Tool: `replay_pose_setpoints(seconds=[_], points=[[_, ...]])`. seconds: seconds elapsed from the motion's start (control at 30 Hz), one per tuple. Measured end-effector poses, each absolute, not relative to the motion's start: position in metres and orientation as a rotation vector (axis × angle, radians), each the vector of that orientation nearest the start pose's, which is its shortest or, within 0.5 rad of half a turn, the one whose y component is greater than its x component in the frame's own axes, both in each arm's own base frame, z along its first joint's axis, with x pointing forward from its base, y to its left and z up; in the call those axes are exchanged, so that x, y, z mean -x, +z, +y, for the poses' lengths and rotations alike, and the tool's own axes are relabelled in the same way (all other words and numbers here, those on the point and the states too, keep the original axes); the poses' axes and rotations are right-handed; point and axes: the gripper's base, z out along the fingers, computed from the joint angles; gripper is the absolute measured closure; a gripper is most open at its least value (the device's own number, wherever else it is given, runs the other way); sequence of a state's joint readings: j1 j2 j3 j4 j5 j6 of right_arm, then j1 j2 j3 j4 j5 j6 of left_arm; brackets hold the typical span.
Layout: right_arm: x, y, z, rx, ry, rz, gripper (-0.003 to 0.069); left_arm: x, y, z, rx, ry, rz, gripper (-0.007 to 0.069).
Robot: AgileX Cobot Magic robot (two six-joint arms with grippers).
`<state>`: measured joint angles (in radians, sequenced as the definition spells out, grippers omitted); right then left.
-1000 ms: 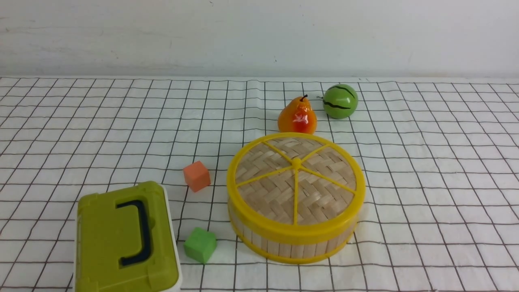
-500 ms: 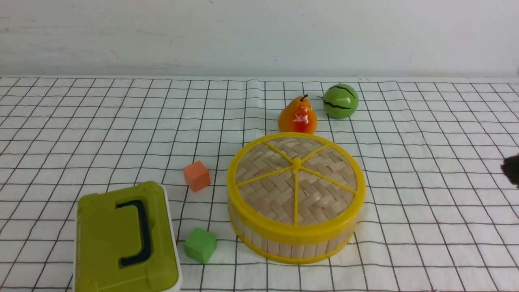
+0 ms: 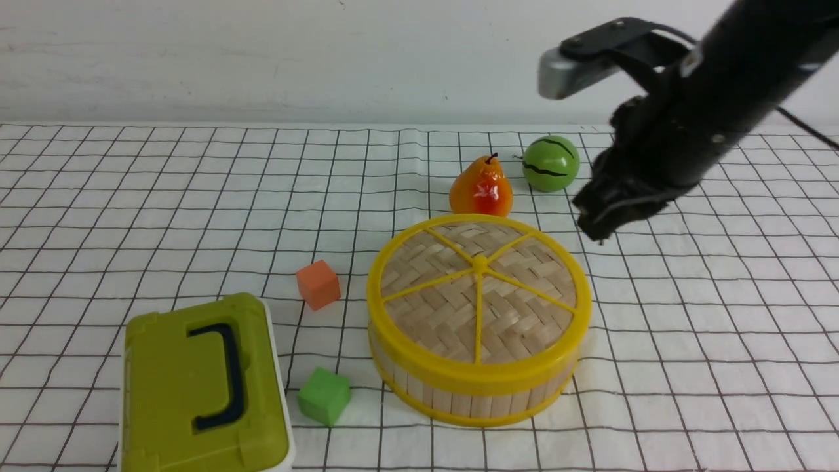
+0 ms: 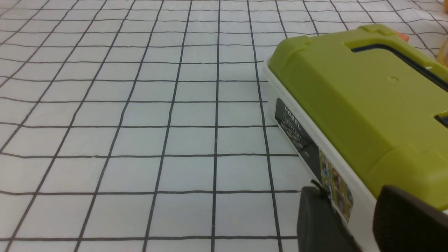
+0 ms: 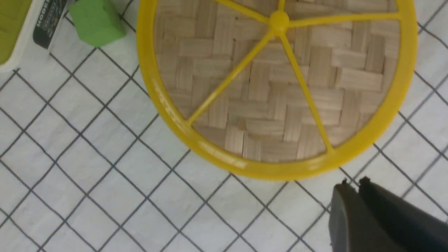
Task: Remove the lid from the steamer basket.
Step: Use the right arm to lift the lid of the steamer
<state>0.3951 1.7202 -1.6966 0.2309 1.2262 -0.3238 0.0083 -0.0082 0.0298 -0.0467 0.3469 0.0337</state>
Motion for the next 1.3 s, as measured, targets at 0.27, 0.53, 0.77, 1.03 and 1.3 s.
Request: replay_pose_setpoints(seconds=[0.27,0.53,0.77,1.03,1.3], points=[[-0.38,0.309,0.209,0.94,0.373,2.583,0.0262,-0.053,0.172,-0.001,0.006,-0.016,1.852,0.0386],[-0.403,0.276,0.221,0.924,0.373,2.623,0.0223,-0.053,0.172,-0.001,0.006,-0.016,1.852,0.0386],[-0.408,0.263,0.223,0.922,0.365,2.639,0.0324,-0.053,0.172,-0.001,0.006,-0.016,1.852,0.0386],[-0.407,0.264,0.224,0.925,0.392,2.652,0.0557,-0.053,0.172,-0.001,0.006,-0.016,1.852,0.0386],[-0.384,0.329,0.209,0.934,0.349,2.552,0.0555,-0.053,0.172,-0.001,0.006,-0.016,1.852,0.0385]])
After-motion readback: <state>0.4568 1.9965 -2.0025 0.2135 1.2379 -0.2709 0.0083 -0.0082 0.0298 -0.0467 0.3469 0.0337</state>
